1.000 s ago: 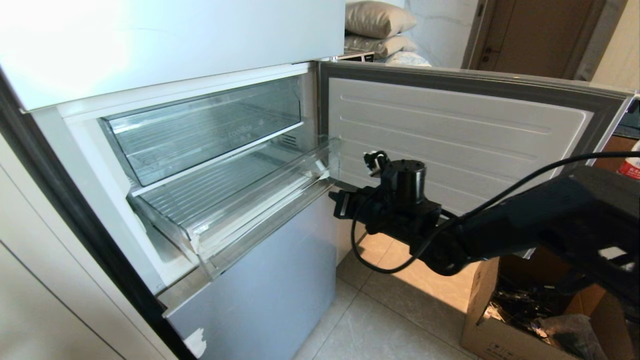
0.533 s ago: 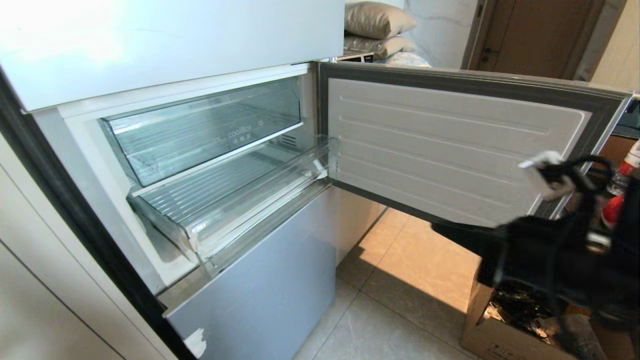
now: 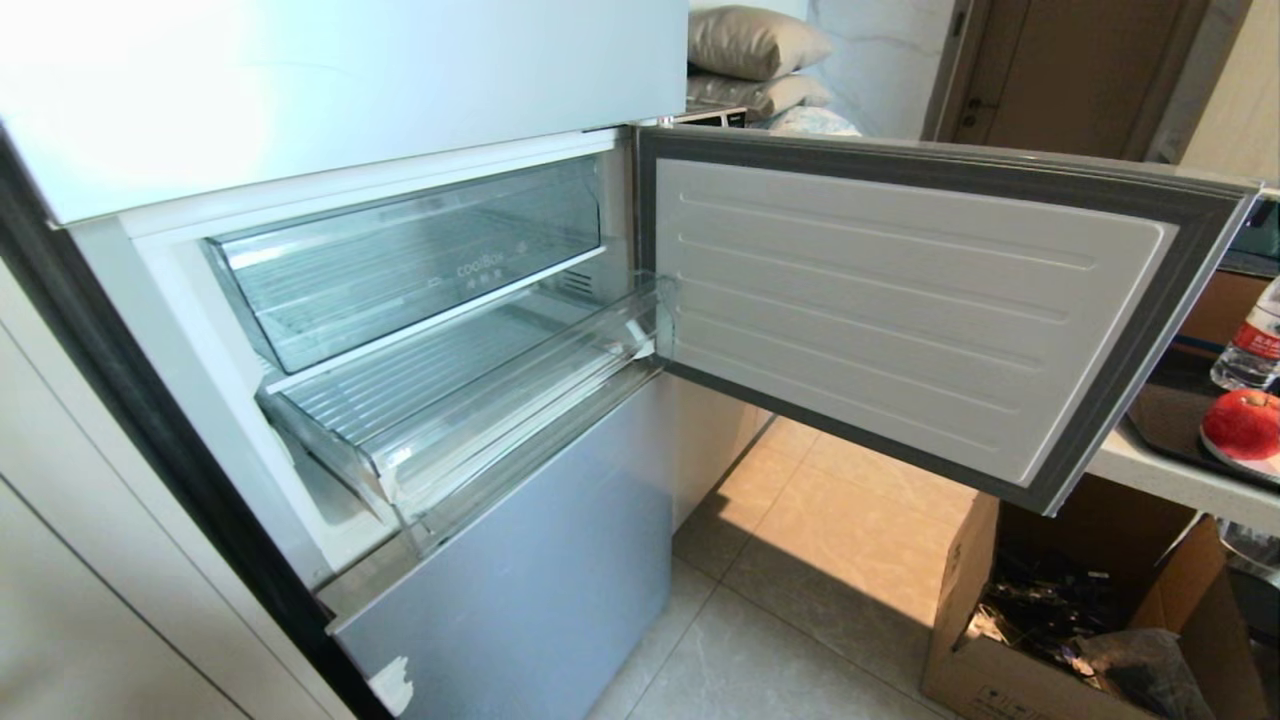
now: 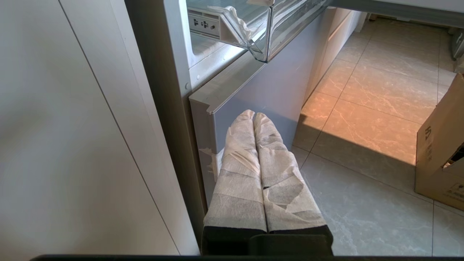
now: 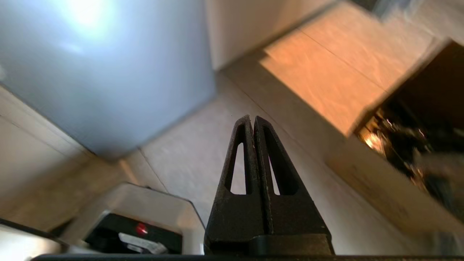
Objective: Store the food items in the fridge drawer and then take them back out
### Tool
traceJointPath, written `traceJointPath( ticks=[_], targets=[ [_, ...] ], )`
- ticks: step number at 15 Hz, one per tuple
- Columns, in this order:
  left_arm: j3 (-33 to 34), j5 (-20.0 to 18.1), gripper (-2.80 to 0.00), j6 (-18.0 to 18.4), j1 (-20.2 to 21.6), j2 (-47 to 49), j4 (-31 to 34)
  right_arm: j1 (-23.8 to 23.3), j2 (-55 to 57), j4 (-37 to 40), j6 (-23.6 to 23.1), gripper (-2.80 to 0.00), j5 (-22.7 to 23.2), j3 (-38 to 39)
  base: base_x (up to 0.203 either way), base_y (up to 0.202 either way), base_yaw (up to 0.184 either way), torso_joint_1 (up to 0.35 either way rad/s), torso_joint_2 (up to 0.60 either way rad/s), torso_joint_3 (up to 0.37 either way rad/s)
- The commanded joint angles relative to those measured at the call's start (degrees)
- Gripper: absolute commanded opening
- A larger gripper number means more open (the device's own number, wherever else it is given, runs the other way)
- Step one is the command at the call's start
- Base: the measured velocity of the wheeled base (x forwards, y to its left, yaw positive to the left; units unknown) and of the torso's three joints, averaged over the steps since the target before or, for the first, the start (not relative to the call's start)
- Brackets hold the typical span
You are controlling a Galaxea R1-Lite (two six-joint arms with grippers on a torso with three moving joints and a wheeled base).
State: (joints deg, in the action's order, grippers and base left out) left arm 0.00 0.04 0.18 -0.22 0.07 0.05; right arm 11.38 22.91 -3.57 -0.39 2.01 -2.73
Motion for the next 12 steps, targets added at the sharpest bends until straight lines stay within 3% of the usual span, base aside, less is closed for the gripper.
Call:
traceJointPath(
  ticks=[1, 5, 8, 12],
  targets=[
    [0.00, 0.05, -2.80, -0.01, 0.04, 0.01, -0.04, -2.52, -7.20, 1.24, -1.55, -2.80, -0.06, 2.82, 0.000, 0.000, 0.000, 0.000, 0.00, 0.000],
    [0.00, 0.05, -2.80, -0.01, 0.04, 0.01, -0.05, -9.58, -10.67, 3.40, -9.53, -2.80, 0.29, 2.74, 0.000, 0.000, 0.000, 0.000, 0.00, 0.000],
    [0.00, 0.05, -2.80, 0.06, 0.04, 0.01, -0.03, -10.43, -22.05, 3.83, -10.11, -2.80, 0.38, 2.74, 0.000, 0.000, 0.000, 0.000, 0.00, 0.000],
    [0.00, 0.05, -2.80, -0.01, -0.03, 0.01, -0.03, -10.94, -22.91, 4.01, -6.18, -2.80, -0.29, 2.73, 0.000, 0.000, 0.000, 0.000, 0.00, 0.000]
  ],
)
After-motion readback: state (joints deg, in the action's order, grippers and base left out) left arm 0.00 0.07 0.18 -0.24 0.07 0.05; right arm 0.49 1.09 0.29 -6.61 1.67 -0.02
